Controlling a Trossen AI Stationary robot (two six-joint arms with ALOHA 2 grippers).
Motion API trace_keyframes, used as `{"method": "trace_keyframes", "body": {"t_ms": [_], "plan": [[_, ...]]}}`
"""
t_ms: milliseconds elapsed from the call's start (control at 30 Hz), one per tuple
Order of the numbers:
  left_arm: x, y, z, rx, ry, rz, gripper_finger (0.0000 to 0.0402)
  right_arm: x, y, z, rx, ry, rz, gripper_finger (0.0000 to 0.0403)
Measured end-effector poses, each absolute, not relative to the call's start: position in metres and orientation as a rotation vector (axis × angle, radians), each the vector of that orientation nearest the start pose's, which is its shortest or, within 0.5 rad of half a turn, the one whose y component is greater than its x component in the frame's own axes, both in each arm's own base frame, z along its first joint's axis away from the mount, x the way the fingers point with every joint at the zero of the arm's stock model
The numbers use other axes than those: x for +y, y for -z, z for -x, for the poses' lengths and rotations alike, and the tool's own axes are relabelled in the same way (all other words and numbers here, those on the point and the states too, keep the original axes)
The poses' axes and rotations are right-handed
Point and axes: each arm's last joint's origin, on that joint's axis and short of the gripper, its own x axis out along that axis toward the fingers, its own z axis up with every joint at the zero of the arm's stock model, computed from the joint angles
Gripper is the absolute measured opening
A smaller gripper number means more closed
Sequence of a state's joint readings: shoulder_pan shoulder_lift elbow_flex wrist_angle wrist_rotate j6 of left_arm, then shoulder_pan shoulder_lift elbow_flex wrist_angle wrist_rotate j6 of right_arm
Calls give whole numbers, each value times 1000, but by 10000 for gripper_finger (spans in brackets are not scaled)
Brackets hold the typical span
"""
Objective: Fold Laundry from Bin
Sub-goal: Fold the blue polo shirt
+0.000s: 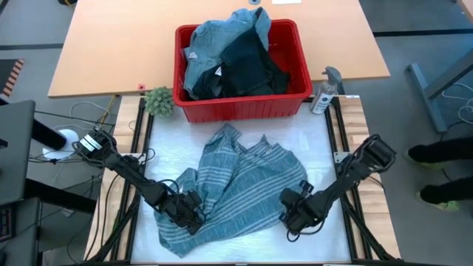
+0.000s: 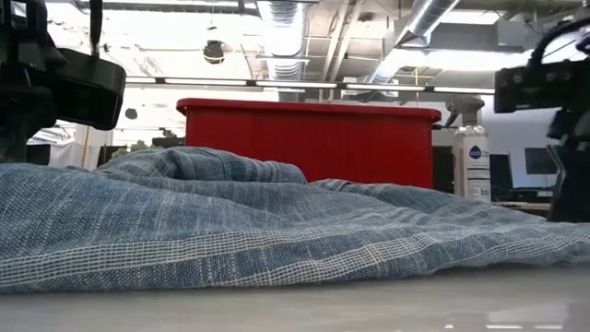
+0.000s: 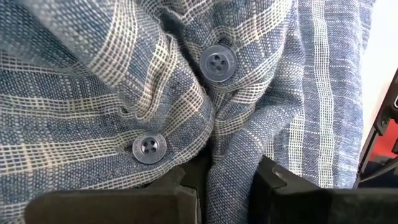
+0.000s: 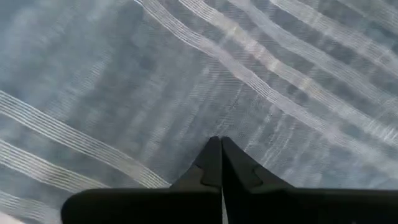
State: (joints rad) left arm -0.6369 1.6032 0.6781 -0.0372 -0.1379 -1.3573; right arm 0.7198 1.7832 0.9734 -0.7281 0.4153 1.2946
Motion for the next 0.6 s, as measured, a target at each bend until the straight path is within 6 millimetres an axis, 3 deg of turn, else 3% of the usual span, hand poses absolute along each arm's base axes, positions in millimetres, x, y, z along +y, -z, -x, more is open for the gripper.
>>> {"method": "trace_keyframes", "body": {"t_ms": [200, 400, 500, 600], "plan": [[-162, -129, -227, 1015, -197, 834, 57, 227, -139, -221, 1136, 544, -440, 16], [-162, -135, -226, 1008, -193, 874, 57, 258, -145, -197, 1200, 562, -559, 16], [-160, -153, -226, 955, -166, 905, 57, 271, -154, -180, 1255, 594, -584, 18], [-152, -187, -230, 795, -131, 922, 57, 283, -165, -164, 1281, 603, -587, 19]]}}
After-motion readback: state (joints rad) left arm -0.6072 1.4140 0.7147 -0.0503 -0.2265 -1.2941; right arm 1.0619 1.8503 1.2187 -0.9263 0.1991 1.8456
